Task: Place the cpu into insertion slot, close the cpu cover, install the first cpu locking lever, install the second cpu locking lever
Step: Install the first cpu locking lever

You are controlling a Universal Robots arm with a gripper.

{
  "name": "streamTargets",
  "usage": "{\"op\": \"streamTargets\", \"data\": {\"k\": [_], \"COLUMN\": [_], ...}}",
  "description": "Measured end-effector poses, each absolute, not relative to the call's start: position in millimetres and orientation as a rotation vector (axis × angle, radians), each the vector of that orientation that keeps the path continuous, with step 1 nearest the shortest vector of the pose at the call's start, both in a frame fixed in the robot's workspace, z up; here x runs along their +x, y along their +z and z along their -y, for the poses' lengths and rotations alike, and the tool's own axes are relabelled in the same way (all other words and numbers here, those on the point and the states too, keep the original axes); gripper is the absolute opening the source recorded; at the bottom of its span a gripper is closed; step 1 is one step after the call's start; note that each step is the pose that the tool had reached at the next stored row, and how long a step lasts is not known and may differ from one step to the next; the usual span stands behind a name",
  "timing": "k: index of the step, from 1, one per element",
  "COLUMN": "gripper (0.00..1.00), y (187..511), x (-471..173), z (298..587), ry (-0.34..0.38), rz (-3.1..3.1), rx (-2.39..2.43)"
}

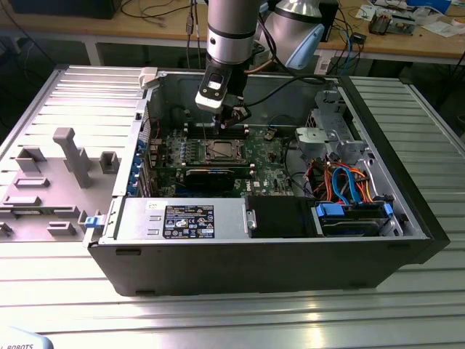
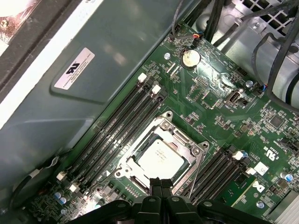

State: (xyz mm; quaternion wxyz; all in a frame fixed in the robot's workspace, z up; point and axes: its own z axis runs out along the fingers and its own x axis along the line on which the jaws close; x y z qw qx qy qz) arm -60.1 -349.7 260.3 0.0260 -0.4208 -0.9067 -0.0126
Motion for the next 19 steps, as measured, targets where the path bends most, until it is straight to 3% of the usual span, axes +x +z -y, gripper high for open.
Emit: {"op": "streamTargets", "data": {"k": [19], "gripper": [0.11], "y": [260.3], "x": [-60.1], "z": [350.1], "ry": [-0.039], "rz": [2.819], "rx": [-1.263]}}
